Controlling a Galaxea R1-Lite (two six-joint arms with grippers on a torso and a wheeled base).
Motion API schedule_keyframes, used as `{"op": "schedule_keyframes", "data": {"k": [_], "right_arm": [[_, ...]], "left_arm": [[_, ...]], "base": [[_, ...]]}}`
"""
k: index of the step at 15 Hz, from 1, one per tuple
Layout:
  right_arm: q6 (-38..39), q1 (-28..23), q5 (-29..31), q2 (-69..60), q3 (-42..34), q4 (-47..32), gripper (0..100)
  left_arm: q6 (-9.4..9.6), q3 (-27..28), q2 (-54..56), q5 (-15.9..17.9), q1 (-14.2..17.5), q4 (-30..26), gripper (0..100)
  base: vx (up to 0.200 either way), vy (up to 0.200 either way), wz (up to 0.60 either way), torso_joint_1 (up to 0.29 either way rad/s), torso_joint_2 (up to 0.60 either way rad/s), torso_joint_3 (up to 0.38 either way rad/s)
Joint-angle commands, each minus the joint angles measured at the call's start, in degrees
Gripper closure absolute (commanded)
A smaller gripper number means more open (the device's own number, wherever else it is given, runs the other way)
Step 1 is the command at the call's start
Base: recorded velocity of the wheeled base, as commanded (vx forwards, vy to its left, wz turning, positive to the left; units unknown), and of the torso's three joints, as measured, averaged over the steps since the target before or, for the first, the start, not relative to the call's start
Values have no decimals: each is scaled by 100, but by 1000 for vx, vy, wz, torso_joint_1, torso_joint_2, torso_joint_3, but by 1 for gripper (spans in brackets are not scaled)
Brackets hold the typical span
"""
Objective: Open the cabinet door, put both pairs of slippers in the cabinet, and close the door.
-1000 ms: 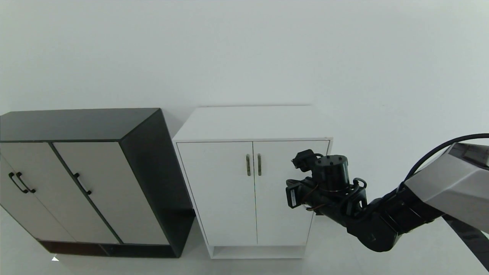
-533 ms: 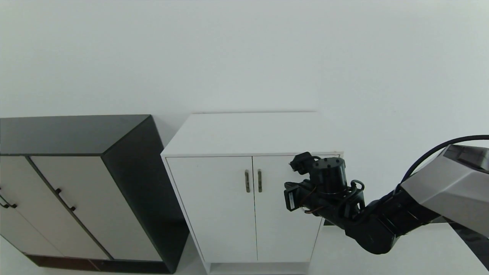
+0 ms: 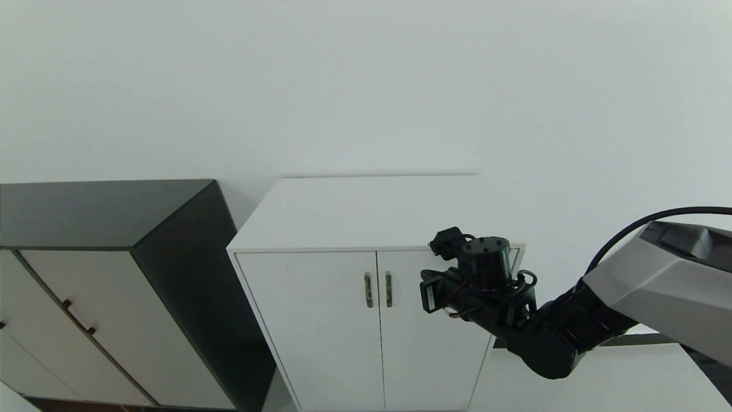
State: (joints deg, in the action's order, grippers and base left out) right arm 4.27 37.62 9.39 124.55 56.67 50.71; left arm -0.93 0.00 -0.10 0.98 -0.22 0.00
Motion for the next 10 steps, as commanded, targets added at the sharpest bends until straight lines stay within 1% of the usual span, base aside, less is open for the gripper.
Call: {"op": "schedule_keyframes", "data": {"k": [1, 10], "right_arm": [[4, -35, 2, 157, 116, 0, 100], [13, -308, 11, 790, 784, 0, 100]], "left_arm": [[-4, 0, 1, -1, 4, 0, 100], [-13, 0, 1, -10, 4, 0, 100]], "base": [[0, 0, 0, 0, 0, 0], [0, 0, 0, 0, 0, 0]]}}
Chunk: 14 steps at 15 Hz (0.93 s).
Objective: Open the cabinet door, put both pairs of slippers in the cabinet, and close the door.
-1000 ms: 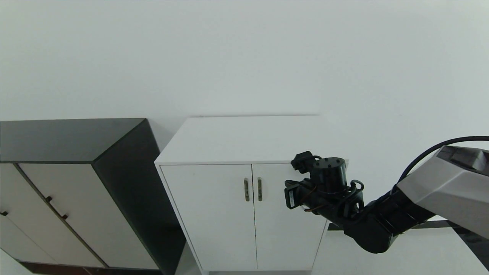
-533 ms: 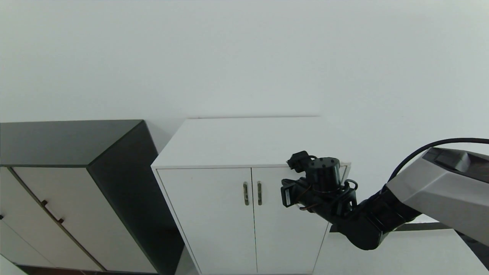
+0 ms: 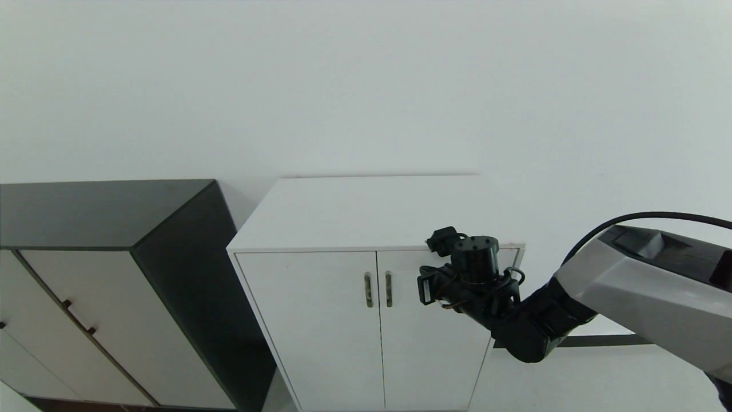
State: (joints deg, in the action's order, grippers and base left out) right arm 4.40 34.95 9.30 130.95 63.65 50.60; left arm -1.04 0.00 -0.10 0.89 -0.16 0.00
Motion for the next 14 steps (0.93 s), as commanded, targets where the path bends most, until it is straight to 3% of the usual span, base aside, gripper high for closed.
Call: {"op": "schedule_keyframes", "data": {"k": [1, 9, 14], "right_arm": [[-1, -67, 19, 194, 139, 11, 100], [-9, -59, 19, 18, -28, 11, 100], [-36, 188, 19, -966, -819, 11, 100]], "left_arm": [[-2, 0, 1, -1, -2, 0, 100], [-2, 0, 1, -1, -2, 0, 100], [-2, 0, 1, -1, -2, 0, 100]], "base": [[0, 0, 0, 0, 0, 0], [0, 0, 0, 0, 0, 0], [0, 0, 0, 0, 0, 0]]}}
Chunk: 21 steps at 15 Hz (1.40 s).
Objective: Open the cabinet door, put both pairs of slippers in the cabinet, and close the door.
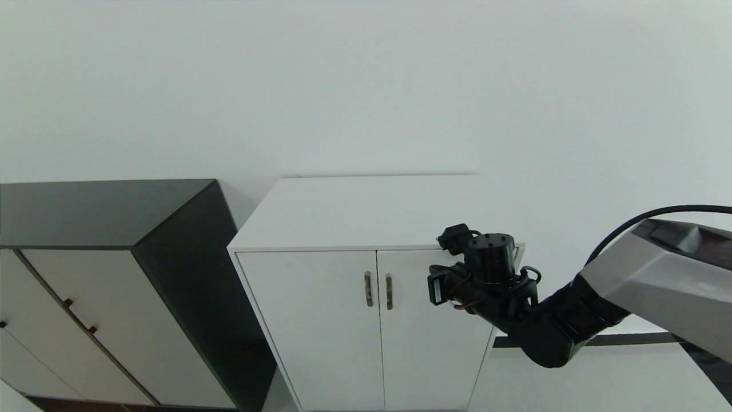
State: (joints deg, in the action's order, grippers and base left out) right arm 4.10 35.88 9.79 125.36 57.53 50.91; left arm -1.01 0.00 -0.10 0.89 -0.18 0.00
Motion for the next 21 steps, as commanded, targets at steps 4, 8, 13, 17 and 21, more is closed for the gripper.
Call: {"op": "schedule_keyframes", "data": {"k": [4, 8, 13, 17, 21], "right_arm": [[-5, 271, -3, -1488, -1411, 7, 100], [-5, 262, -3, -1813, -2202, 569, 100], [-5, 341, -21, -1505, -1973, 587, 100], [-14, 279, 49, -2006, -2167, 675, 100], [-216, -11, 93, -3474, -3362, 279, 100]], "left_arm": [[-4, 0, 1, -1, 1, 0, 100], [5, 0, 1, 8, 1, 0, 100], [-4, 0, 1, -1, 1, 0, 100], [5, 0, 1, 8, 1, 0, 100], [-4, 0, 1, -1, 1, 0, 100]], "base": [[0, 0, 0, 0, 0, 0], [0, 0, 0, 0, 0, 0], [0, 0, 0, 0, 0, 0], [0, 0, 0, 0, 0, 0], [0, 0, 0, 0, 0, 0]]}}
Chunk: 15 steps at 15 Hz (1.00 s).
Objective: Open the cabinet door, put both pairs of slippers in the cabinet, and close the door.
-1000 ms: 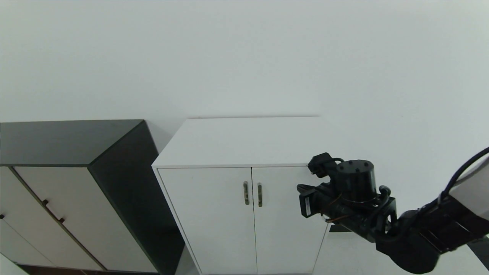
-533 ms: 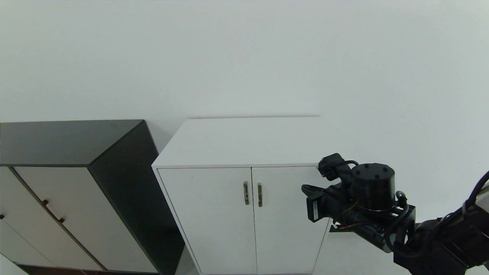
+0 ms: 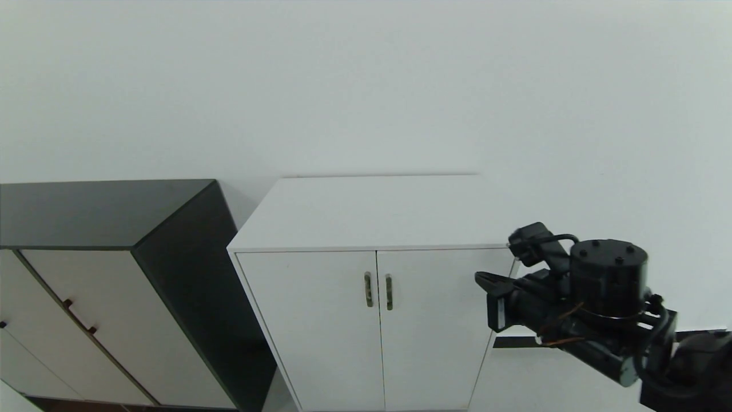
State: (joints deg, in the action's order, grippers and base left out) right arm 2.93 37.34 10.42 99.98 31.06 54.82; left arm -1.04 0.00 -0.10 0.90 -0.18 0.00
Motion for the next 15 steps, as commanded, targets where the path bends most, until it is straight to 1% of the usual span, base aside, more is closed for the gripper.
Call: {"op": "schedule_keyframes", "data": {"k": [1, 2, 3, 5, 7, 8, 9, 12, 13, 14, 15], "right_arm": [[-126, -271, 276, -1305, -1137, -112, 100], [-126, -324, 452, -1463, -1348, -112, 100], [-126, -640, 830, -1859, -1911, -112, 100], [-134, -1176, 926, -2448, -2570, -112, 100], [-134, -1739, 935, -3089, -3062, -138, 100], [-117, -2073, 997, -3467, -3106, -428, 100], [-134, -2319, 1041, -4021, -3106, -1052, 100], [-293, -2363, 935, -6165, -3080, -3364, 100], [-354, -2363, 812, -6649, -3018, -3900, 100], [-389, -2354, 425, -7598, -2807, -4858, 100], [-389, -2354, 48, -8196, -2561, -5702, 100]], "left_arm": [[7, 0, 1, -2, 1, 0, 100], [7, 0, 1, 6, 1, 0, 100], [7, 0, 1, 6, 1, 0, 100], [-2, 0, 1, -2, 1, 9, 100], [-2, 0, 1, -2, 1, 9, 100], [-2, 0, 1, -2, 1, 0, 100], [-2, 0, 1, -2, 1, 0, 100], [7, 0, 1, -2, 1, 0, 100], [7, 0, 1, -2, 1, 0, 100], [7, 0, 1, 6, 1, 0, 100], [7, 0, 1, 6, 1, 0, 100]], "base": [[0, 0, 0, 0, 0, 0], [0, 0, 0, 0, 0, 0], [0, 0, 0, 0, 0, 0], [0, 0, 0, 0, 0, 0], [0, 0, 0, 0, 0, 0], [0, 0, 0, 0, 0, 0], [0, 0, 0, 0, 0, 0], [0, 0, 0, 0, 0, 0], [0, 0, 0, 0, 0, 0], [0, 0, 0, 0, 0, 0], [0, 0, 0, 0, 0, 0]]}}
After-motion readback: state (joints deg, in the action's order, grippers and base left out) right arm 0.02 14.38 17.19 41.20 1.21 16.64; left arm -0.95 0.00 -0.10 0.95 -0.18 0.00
